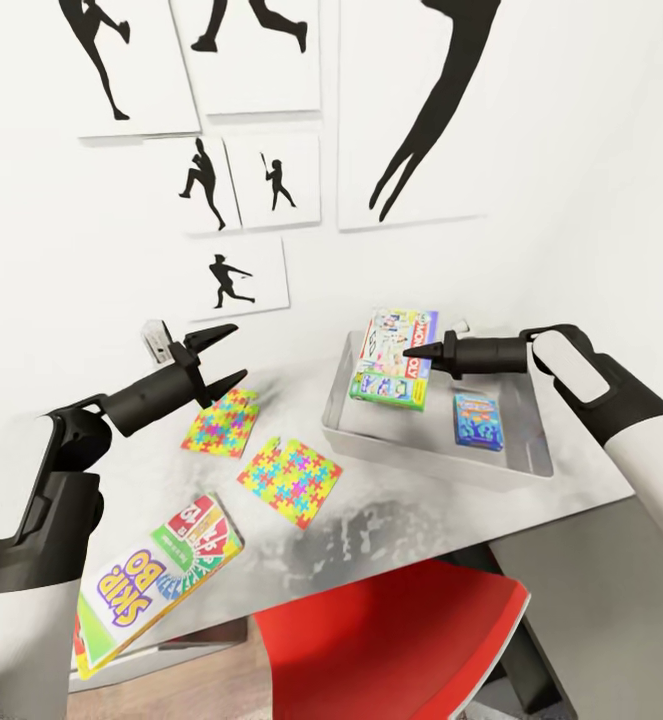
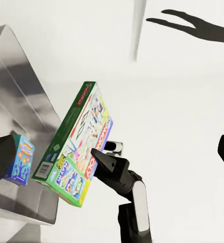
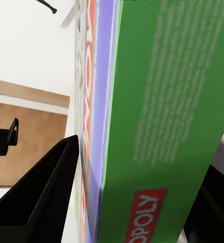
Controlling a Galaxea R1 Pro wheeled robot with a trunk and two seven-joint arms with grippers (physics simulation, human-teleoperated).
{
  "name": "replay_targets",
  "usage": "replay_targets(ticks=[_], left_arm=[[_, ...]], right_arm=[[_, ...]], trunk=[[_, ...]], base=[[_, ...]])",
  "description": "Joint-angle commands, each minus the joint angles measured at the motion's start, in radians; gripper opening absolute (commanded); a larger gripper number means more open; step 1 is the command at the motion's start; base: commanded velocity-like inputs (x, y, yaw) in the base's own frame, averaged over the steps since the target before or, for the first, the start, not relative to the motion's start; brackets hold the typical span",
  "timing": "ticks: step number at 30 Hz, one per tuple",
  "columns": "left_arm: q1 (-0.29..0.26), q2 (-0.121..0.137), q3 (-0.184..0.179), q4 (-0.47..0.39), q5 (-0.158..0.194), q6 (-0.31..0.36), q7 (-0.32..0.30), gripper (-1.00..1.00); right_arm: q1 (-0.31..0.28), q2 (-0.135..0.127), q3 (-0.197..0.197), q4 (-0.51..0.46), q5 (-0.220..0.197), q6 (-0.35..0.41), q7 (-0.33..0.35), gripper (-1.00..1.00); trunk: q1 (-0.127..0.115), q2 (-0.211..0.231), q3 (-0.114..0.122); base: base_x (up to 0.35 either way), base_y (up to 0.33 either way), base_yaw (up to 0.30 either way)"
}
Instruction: Put all the toys in the child's room - the three board games (two on the bed and one on the table), the two jigsaw puzzles on the table, and the tennis ball on the table - inside the toy box on the table in the child's room.
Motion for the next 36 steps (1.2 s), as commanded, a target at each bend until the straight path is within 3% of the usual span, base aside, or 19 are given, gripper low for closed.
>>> replay_targets(ticks=[1,14,26,36], left_arm=[[-0.003,0.001,-0.001,-0.001,0.017,0.002,0.015,1.00],[-0.037,-0.005,-0.014,-0.006,0.070,0.002,0.043,1.00],[-0.069,-0.014,-0.053,-0.006,0.082,0.000,0.055,1.00],[-0.085,-0.017,-0.061,-0.001,0.082,0.000,0.058,1.00]], right_arm=[[-0.003,0.000,0.003,0.001,0.006,0.000,0.009,-1.00],[-0.011,0.005,0.002,0.001,0.006,0.000,0.008,-1.00],[-0.017,0.012,0.001,0.027,0.007,0.000,0.007,-1.00],[-0.029,0.011,0.001,0.041,0.007,0.000,0.006,-1.00]], trunk=[[0.001,-0.002,-0.003],[0.001,-0.002,-0.024],[0.001,-0.002,-0.044],[0.001,-0.002,-0.060]], base=[[0.000,0.000,0.000],[0.000,0.000,0.000],[0.000,0.000,0.000],[0.000,0.000,0.000]])
